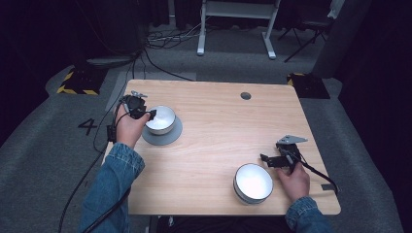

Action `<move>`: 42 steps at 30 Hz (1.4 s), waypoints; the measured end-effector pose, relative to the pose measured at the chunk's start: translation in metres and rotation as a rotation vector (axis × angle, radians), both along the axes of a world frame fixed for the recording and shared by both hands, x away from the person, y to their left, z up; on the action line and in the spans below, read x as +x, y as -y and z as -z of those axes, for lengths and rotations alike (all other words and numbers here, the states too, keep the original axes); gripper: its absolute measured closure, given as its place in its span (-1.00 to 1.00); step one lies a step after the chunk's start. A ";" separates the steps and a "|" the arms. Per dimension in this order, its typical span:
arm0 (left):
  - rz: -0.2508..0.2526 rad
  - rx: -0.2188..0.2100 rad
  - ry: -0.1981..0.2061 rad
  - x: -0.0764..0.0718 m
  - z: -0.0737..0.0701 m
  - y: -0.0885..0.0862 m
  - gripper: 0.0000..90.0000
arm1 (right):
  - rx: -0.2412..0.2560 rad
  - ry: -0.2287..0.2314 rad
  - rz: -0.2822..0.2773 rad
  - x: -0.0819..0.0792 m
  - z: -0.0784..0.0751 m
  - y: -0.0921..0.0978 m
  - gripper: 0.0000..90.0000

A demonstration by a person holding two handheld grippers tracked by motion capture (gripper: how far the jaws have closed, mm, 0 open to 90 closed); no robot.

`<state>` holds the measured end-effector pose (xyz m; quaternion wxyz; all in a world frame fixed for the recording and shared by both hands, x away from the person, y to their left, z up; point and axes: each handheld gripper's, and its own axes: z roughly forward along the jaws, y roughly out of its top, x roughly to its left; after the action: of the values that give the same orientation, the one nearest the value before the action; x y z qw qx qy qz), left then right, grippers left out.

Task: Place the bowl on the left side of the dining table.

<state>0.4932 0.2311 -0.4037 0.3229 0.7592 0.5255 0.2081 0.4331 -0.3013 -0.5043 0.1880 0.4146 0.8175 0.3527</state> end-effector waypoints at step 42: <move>0.250 -0.063 0.136 -0.150 -0.034 0.050 -0.03 | 0.000 0.000 0.000 0.000 0.000 0.000 -0.78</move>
<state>0.3434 0.1807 -0.3693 0.4047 0.7924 0.4100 0.2007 0.4332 -0.3013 -0.5043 0.1878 0.4147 0.8176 0.3527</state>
